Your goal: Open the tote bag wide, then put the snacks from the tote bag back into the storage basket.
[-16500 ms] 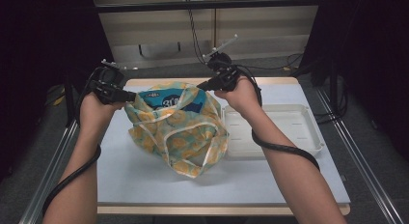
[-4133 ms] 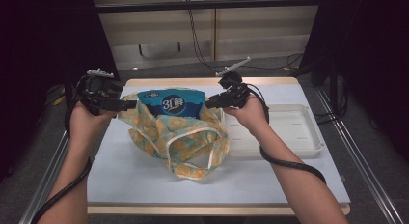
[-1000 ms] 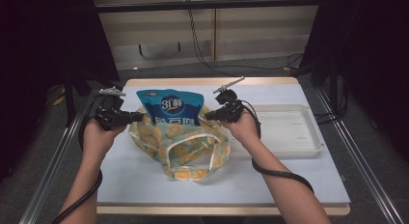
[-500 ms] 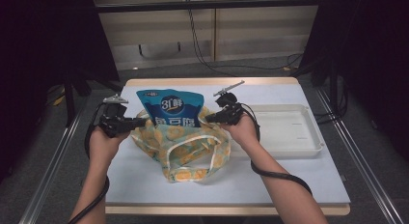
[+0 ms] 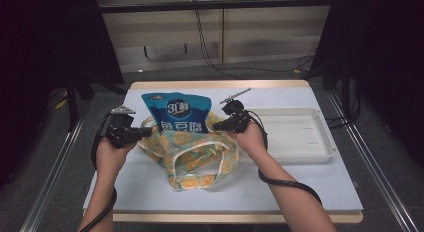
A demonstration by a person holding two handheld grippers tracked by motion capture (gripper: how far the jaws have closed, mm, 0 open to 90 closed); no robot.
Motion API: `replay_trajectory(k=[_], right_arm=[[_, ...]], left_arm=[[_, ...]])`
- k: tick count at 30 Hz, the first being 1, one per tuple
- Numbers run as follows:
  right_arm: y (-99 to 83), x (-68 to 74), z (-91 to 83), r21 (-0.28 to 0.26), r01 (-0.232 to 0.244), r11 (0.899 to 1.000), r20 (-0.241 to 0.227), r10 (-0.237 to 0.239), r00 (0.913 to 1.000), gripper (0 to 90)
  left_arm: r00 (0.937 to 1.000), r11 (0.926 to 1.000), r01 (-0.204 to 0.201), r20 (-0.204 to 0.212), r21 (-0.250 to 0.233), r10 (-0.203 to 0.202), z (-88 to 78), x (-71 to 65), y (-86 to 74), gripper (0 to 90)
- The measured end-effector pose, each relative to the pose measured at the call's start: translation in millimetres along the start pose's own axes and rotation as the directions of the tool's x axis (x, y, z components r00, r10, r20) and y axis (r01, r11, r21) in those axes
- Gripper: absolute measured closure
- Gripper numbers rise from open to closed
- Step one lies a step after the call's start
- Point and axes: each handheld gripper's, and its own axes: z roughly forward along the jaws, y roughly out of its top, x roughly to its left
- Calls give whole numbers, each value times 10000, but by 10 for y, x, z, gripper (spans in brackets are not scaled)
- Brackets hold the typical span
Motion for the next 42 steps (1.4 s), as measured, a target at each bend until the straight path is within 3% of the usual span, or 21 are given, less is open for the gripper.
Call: replay_trajectory(k=[12,13,27,28,30,32,42], right_arm=[[-72,-14,74,86,-183,9998,38,183,9998,900],[-76,-15,75,102,-157,9998,51,156,9999,900],[-116,-59,206,219,-219,9995,96,217,9997,900],[-121,-65,218,250,-215,9995,100,213,9997,900],[-137,-77,243,254,-205,9995,93,203,9998,900],[-153,-78,255,401,-491,9980,176,484,9987,900],[-215,-125,343,462,-728,9963,150,721,9973,900]], left_arm=[[10000,10000,-63,-59,-38,63,39,-14,-70,873],[10000,9999,76,42,-103,-76,39,-19,-74,873],[9998,9999,90,-194,108,-88,85,53,-155,873],[9999,9995,23,-151,325,-18,83,61,-155,874],[9997,9997,156,-164,184,-153,115,52,-169,876],[9997,9996,25,-231,282,-19,141,59,-179,879],[9993,9979,386,-41,513,-384,268,97,-268,894]])
